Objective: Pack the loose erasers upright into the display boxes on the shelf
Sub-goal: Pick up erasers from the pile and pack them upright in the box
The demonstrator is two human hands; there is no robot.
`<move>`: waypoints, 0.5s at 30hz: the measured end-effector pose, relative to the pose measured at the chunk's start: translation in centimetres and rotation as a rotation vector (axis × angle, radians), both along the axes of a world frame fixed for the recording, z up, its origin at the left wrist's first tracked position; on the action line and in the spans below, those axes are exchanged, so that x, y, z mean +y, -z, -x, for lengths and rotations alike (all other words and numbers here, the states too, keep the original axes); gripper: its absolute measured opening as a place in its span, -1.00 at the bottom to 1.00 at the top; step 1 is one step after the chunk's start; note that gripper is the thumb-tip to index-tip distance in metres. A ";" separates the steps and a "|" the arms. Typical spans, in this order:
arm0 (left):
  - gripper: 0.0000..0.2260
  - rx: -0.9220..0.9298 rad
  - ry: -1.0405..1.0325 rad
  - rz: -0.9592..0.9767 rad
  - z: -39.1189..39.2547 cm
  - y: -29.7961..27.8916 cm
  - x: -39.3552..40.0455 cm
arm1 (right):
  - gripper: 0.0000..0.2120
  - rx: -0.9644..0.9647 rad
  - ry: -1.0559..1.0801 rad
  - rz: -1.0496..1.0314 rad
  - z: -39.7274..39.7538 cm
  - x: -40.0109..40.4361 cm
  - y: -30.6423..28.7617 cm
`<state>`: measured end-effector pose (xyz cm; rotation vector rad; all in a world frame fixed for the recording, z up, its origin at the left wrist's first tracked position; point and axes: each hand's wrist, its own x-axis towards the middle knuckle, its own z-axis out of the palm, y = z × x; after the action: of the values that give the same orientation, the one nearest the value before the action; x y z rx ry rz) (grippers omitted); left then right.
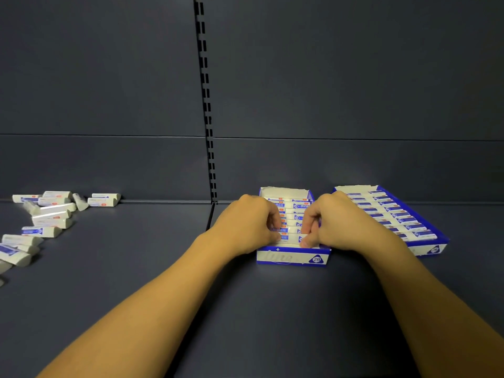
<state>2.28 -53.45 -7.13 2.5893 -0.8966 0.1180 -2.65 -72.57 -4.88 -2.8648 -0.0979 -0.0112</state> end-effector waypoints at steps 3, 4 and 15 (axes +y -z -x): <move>-0.78 0.011 -0.048 0.116 -0.3 -0.5 0.7 | -0.79 -0.011 -0.047 -0.011 0.6 -0.1 -0.9; -0.80 -0.016 -0.070 0.155 -0.5 -0.9 1.0 | -0.78 -0.045 -0.051 -0.031 0.7 -0.2 -1.4; -0.85 -0.133 -0.473 -0.152 0.7 -4.0 9.3 | -0.86 -0.261 -0.164 0.049 -2.2 4.4 -4.5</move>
<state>1.53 -44.12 -3.14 2.9185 -0.3254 0.3679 -0.44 -68.18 -0.36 -2.8792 -0.3885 -0.3546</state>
